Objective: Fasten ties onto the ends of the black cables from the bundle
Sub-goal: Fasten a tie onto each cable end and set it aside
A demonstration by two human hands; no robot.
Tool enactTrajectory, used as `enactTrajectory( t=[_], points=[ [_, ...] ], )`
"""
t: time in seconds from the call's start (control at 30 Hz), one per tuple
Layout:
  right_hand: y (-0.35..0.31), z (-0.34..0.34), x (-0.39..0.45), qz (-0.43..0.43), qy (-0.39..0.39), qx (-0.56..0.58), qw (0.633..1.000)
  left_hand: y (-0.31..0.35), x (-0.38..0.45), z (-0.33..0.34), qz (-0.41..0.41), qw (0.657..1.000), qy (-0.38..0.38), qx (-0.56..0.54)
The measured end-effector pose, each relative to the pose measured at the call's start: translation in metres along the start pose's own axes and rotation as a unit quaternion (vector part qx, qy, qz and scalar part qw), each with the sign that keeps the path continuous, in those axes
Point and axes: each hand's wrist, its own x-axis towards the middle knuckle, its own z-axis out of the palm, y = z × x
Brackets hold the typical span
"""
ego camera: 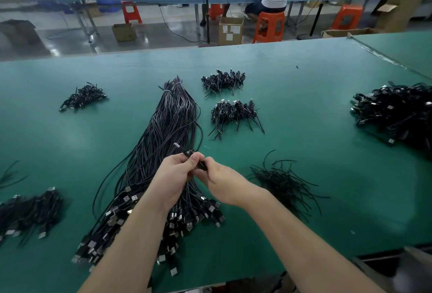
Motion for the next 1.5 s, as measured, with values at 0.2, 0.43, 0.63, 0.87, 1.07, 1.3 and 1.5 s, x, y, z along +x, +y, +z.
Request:
enactTrajectory(
  t=[0.2, 0.43, 0.63, 0.87, 1.07, 1.3, 1.5],
  points=[
    [-0.004, 0.001, 0.002, 0.009, 0.030, 0.035, 0.999, 0.001, 0.004, 0.001, -0.008, 1.000, 0.004, 0.024],
    [-0.002, 0.000, 0.003, 0.025, 0.040, 0.102, 0.994, 0.002, 0.004, -0.002, -0.021, 0.998, 0.023, -0.047],
    [0.003, 0.000, 0.003, 0.027, 0.048, 0.058, 0.997, 0.000, 0.008, -0.004, -0.037, 0.999, 0.029, -0.027],
    [0.007, 0.005, 0.002, 0.027, 0.064, 0.062, 0.996, -0.004, 0.009, -0.001, -0.045, 0.997, 0.032, -0.054],
    [0.009, 0.007, 0.001, 0.043, 0.081, 0.077, 0.993, -0.003, 0.014, -0.002, 0.046, 0.982, 0.125, 0.133],
    [0.014, 0.013, 0.003, 0.010, 0.056, -0.049, 0.997, -0.007, 0.020, 0.002, 0.035, 0.977, 0.022, 0.211],
    [0.012, 0.007, 0.004, 0.047, -0.009, 0.206, 0.977, -0.013, 0.029, -0.003, 0.084, 0.965, 0.024, 0.248]
  ],
)
